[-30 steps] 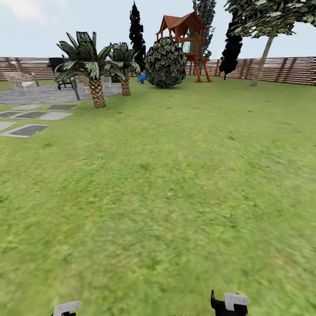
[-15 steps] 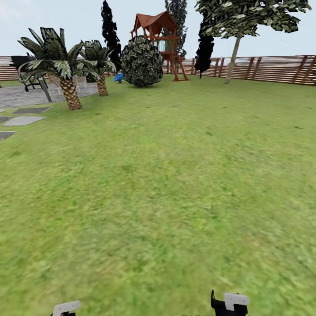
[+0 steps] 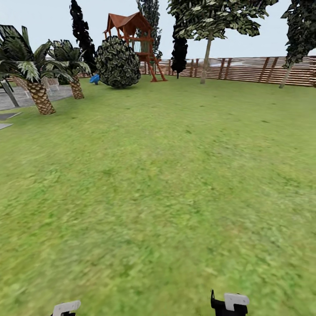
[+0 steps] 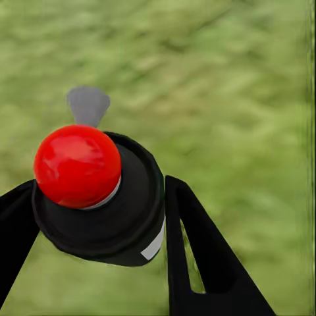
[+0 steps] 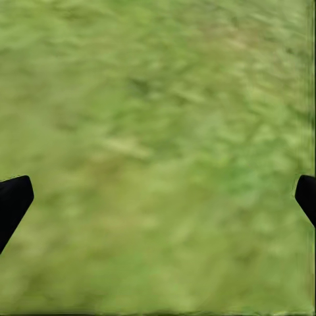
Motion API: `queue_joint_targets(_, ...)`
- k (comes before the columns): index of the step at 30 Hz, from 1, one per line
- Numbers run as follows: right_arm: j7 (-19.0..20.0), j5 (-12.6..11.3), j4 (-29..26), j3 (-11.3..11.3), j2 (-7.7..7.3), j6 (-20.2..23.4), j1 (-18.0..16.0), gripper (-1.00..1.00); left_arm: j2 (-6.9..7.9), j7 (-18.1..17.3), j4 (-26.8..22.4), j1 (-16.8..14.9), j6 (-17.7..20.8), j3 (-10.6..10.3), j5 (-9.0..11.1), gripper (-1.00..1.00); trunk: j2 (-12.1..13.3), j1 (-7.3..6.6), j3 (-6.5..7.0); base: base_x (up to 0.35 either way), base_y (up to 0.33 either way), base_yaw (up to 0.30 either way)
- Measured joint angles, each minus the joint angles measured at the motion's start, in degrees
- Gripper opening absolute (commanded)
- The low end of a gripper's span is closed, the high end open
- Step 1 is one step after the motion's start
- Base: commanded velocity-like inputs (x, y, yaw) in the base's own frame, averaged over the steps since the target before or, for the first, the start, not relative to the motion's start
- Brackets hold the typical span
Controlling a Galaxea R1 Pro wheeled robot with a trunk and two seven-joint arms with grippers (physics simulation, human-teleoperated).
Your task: In the garden, pick up the pesticide atomizer on the floor and spray pesticide onto both trees until each tree trunk is fully covered.
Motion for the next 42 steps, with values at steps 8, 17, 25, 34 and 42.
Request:
queue_joint_targets(8, 0.0, 0.0, 0.0, 0.0, 0.00, 0.0, 0.0, 1.00, -0.08, 0.0, 0.0, 0.0, -0.3, 0.0, 0.0, -1.00, 0.0, 0.00, 0.19, 0.000, 0.000, -0.300)
queue_joint_targets(17, 0.0, 0.0, 0.0, 0.0, 0.00, 0.0, 0.0, 1.00, -0.09, 0.1, 0.0, 0.0, -0.1, 0.0, 0.0, -1.00, 0.0, 0.00, 0.40, 0.000, 0.000, -0.300)
queue_joint_targets(25, 0.0, 0.0, 0.0, 0.0, 0.00, 0.0, 0.0, 1.00, -0.09, 0.1, 0.0, 0.0, 0.0, 0.0, 0.0, -1.00, 0.0, -0.01, 0.59, 0.050, 0.000, -0.300)
queue_joint_targets(34, 0.0, 0.0, 0.0, 0.0, 0.02, 0.0, 0.0, 1.00, 0.00, 0.1, 0.0, 0.0, 0.2, 0.1, 0.1, -1.00, 0.0, -0.04, 0.96, 0.322, 0.000, -0.285)
queue_joint_targets(42, 0.1, 0.1, 0.0, 0.1, 0.45, 0.0, 0.0, 1.00, 0.01, 0.2, 0.0, 0.0, 0.2, 0.1, 0.2, -1.00, 0.0, -0.04, 1.53, 0.336, 0.000, -0.124)
